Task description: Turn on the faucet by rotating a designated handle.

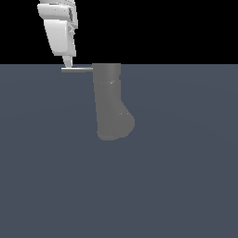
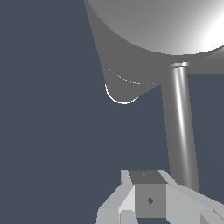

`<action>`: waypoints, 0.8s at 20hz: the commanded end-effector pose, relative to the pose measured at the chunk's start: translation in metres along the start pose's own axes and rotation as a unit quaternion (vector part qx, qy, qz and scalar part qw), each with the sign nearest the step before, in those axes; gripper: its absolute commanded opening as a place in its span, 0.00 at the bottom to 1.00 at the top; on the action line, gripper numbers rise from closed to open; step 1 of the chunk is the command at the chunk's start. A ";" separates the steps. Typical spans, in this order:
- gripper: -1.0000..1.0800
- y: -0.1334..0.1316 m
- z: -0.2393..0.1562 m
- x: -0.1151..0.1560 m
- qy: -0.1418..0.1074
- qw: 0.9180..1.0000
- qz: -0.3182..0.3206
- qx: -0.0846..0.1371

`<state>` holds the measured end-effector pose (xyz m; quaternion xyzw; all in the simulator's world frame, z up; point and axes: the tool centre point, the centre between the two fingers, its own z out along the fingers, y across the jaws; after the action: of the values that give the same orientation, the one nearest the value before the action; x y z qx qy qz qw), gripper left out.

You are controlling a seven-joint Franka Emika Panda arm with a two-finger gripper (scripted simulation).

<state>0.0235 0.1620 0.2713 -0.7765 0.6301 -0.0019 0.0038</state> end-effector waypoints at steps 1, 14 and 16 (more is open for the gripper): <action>0.00 0.010 0.000 0.002 0.001 1.000 0.001 -0.004; 0.00 0.044 0.000 0.003 0.001 1.000 0.001 -0.004; 0.00 0.050 0.000 0.004 0.001 1.000 0.001 -0.004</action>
<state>-0.0180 0.1545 0.2711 -0.7780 0.6282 -0.0011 0.0038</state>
